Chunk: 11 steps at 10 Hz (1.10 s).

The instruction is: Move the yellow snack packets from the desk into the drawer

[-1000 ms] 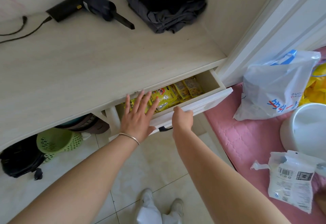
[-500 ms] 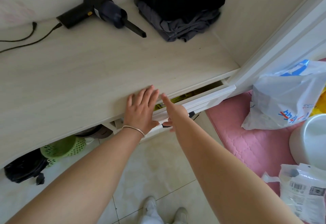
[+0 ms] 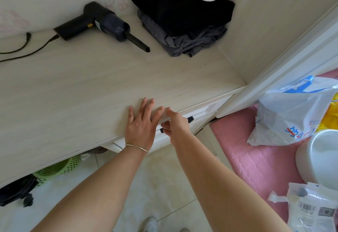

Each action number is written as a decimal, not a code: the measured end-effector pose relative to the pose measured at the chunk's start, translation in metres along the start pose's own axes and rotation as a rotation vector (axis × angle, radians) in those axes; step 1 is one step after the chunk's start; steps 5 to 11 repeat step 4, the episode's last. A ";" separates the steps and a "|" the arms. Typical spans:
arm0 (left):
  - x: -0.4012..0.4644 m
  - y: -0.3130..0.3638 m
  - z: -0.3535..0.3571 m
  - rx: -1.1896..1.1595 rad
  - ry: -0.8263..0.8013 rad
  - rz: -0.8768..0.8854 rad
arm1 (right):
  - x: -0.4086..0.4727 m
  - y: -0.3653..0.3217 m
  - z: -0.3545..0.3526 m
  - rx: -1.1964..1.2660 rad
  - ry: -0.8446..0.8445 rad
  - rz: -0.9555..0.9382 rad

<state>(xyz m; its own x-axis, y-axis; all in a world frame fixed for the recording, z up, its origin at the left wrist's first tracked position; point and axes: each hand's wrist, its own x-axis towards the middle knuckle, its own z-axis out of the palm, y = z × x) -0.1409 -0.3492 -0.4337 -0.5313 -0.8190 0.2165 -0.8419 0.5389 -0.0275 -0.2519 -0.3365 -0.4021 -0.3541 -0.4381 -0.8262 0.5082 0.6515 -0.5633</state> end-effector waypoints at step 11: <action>-0.013 0.002 -0.040 -0.152 -0.330 -0.046 | -0.052 0.032 -0.037 -0.367 -0.174 -0.111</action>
